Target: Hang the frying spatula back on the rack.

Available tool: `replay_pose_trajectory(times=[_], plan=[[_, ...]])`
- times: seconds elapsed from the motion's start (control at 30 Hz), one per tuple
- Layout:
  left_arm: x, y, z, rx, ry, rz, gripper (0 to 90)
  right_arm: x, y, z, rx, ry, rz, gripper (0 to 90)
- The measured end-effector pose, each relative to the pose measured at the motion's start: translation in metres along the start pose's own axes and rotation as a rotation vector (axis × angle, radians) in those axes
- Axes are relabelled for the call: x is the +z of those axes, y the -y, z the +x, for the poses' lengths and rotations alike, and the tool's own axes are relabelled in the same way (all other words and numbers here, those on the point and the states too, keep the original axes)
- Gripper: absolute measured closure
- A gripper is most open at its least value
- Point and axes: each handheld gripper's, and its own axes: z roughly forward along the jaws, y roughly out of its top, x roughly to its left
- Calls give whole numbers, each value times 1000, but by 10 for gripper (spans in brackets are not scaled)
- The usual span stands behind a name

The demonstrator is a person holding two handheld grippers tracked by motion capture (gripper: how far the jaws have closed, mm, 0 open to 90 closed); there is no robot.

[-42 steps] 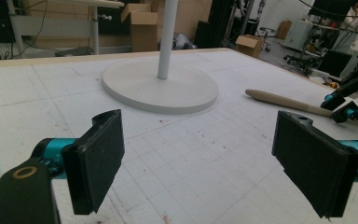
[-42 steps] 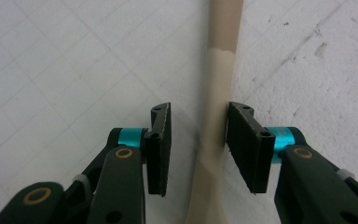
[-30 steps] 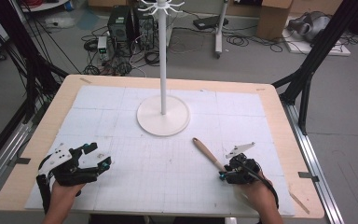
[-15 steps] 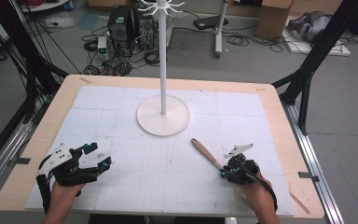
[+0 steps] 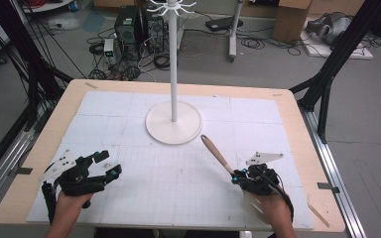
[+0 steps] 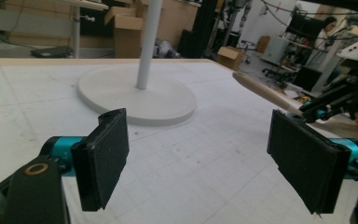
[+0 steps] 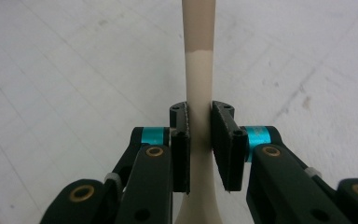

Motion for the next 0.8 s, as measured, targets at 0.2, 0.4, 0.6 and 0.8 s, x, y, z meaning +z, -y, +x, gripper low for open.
replay_pose_trajectory(times=[0.2,0.4,0.6,0.8], plan=[[20,-14,-7,-27,28,28,211,3,-10,9,-11,-26,-64,778],[44,-34,-19,-19,80,51,224,3,-18,20,-20,-51,-170,777],[73,-52,-37,-20,149,45,247,1,-29,35,-31,-74,-294,777],[93,-61,-49,-11,137,51,242,2,-33,45,-43,-104,-324,777]])
